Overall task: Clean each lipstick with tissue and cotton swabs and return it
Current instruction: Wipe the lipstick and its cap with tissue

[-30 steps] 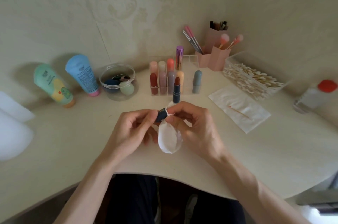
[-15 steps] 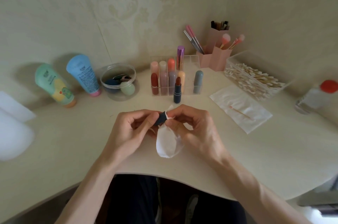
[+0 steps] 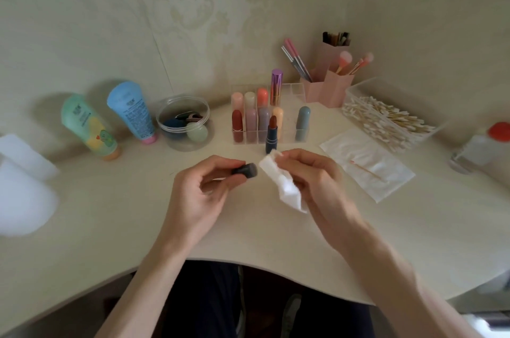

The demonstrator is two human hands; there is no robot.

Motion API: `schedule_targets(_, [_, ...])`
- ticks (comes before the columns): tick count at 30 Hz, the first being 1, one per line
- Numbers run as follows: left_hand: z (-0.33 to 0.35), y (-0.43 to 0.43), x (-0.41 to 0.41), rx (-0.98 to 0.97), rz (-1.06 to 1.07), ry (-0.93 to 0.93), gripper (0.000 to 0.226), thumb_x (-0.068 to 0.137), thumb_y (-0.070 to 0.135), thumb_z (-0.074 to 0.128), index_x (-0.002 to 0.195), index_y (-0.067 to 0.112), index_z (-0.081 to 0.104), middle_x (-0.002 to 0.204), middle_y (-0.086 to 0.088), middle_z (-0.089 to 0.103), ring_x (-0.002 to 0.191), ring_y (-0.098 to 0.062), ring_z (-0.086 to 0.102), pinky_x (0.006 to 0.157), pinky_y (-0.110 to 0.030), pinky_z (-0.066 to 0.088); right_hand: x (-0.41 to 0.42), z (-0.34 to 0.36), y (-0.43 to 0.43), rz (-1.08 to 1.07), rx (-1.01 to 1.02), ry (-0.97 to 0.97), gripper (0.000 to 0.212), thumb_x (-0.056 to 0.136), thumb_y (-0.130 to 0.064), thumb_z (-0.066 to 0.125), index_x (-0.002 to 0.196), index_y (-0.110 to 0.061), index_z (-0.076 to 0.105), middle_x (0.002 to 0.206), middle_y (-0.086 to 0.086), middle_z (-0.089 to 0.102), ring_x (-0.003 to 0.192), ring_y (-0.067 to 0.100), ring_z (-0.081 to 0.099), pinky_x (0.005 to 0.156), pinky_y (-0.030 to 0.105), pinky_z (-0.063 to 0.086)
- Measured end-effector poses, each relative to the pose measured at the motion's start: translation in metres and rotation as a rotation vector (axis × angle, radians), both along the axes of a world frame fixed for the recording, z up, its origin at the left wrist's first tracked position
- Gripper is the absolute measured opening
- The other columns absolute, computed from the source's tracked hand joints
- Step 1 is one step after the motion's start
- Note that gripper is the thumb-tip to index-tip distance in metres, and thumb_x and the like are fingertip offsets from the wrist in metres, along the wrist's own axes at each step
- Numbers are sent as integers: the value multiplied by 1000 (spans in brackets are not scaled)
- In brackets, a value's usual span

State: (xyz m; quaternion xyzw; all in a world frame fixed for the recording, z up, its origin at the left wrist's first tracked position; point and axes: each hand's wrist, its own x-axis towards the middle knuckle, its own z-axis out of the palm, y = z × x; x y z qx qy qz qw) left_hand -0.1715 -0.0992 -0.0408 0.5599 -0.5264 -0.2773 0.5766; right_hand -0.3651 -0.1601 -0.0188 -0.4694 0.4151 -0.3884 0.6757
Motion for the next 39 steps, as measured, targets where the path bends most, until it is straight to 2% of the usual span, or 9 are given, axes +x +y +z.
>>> schedule_targets(3, [1, 1, 5, -1, -54, 191, 18, 85, 4, 74, 102, 4, 75, 97, -8, 80, 88, -27, 78, 86, -32, 62, -7, -3, -4, -99, -128, 97, 17, 94, -27, 76, 89, -11, 74, 77, 4, 62, 73, 19, 55, 66, 29, 41])
schedule_targets(7, [4, 4, 4, -17, -66, 246, 19, 86, 5, 71, 104, 0, 73, 99, -11, 80, 86, -28, 78, 81, -30, 62, -6, -14, -8, -103, -413, 355, 10, 95, -22, 76, 87, -28, 76, 69, -13, 66, 65, 4, 58, 62, 16, 43])
schedule_targets(13, [5, 6, 6, -40, -22, 250, 21, 89, 8, 70, 107, -1, 72, 96, -11, 79, 80, -24, 75, 73, -30, 61, 6, -24, -3, 71, -576, 450, 32, 90, -16, 80, 117, -29, 71, 80, -8, 70, 65, 7, 64, 65, 14, 48])
schedule_targets(19, [8, 9, 6, -58, 12, 241, 20, 92, 10, 68, 110, 3, 72, 99, -10, 78, 77, -24, 71, 68, -33, 59, 29, -21, -3, 90, -739, 549, 63, 81, -20, 90, 135, -24, 58, 123, -10, 61, 98, 2, 64, 83, 15, 54])
schedule_targets(22, [9, 9, 7, -62, 29, 240, 18, 93, 8, 68, 110, 4, 73, 99, -10, 78, 76, -24, 71, 67, -33, 58, 26, -23, 1, -2, -875, 589, 53, 79, -24, 91, 126, -22, 65, 123, -10, 57, 100, 4, 59, 84, 14, 50])
schedule_targets(28, [8, 10, 5, -28, -35, 227, 16, 96, 6, 66, 110, 5, 73, 96, -13, 77, 77, -25, 70, 67, -34, 57, 17, -27, 4, 45, -893, 663, 17, 79, -23, 86, 83, -24, 70, 75, -15, 56, 66, 9, 54, 60, 16, 41])
schedule_targets(32, [9, 10, 3, -27, -61, 233, 20, 92, 13, 67, 109, 4, 73, 99, -11, 77, 75, -25, 69, 66, -33, 57, 22, -33, 0, 67, -963, 673, 18, 89, -27, 81, 106, -20, 79, 98, -9, 70, 86, 4, 63, 78, 19, 51])
schedule_targets(35, [7, 9, 5, -13, -77, 211, 20, 93, 11, 67, 110, 3, 73, 99, -11, 77, 76, -25, 70, 67, -37, 57, 24, -34, 1, 35, -1048, 657, 29, 91, -21, 75, 119, -18, 76, 119, -2, 71, 109, 18, 66, 93, 31, 54])
schedule_targets(39, [3, 5, 5, 28, -81, 129, 20, 92, 15, 71, 112, 11, 74, 105, -4, 77, 87, -19, 72, 76, -27, 57, 11, -27, -4, -99, -1003, 644, 27, 89, -7, 74, 112, -18, 79, 110, -3, 71, 101, 14, 66, 89, 20, 50])
